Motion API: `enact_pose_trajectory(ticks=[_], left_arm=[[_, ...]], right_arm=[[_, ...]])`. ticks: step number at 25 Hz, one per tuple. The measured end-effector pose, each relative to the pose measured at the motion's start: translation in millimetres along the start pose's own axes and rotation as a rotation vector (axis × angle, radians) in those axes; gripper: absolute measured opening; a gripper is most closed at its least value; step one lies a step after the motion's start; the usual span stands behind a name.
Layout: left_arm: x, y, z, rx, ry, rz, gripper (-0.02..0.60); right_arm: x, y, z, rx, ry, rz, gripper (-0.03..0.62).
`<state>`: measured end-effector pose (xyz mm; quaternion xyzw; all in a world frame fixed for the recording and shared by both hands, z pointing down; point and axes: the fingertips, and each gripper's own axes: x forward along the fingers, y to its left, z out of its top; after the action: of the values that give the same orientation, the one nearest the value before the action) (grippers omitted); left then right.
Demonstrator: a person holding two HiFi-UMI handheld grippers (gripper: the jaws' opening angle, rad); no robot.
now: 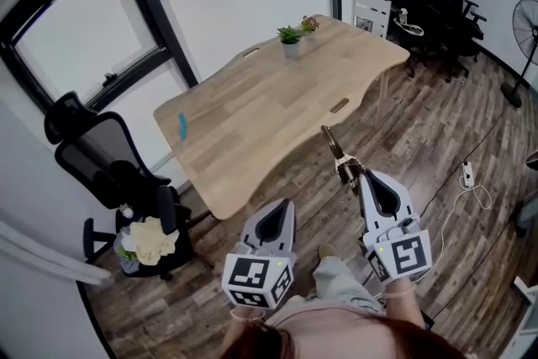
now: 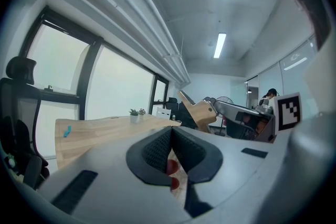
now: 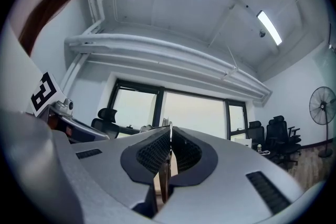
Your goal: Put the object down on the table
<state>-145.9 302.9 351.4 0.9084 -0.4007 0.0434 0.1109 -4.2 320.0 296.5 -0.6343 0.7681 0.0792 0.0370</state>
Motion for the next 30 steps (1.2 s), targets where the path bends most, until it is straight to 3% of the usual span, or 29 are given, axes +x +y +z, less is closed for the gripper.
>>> enact_pose_trajectory(ticks=[30], left_arm=[[184.9, 31.4, 30.2, -0.005, 0.017, -0.014, 0.002]], right_arm=[[136.8, -106.9, -41.6, 0.003, 0.023, 0.038, 0.006]])
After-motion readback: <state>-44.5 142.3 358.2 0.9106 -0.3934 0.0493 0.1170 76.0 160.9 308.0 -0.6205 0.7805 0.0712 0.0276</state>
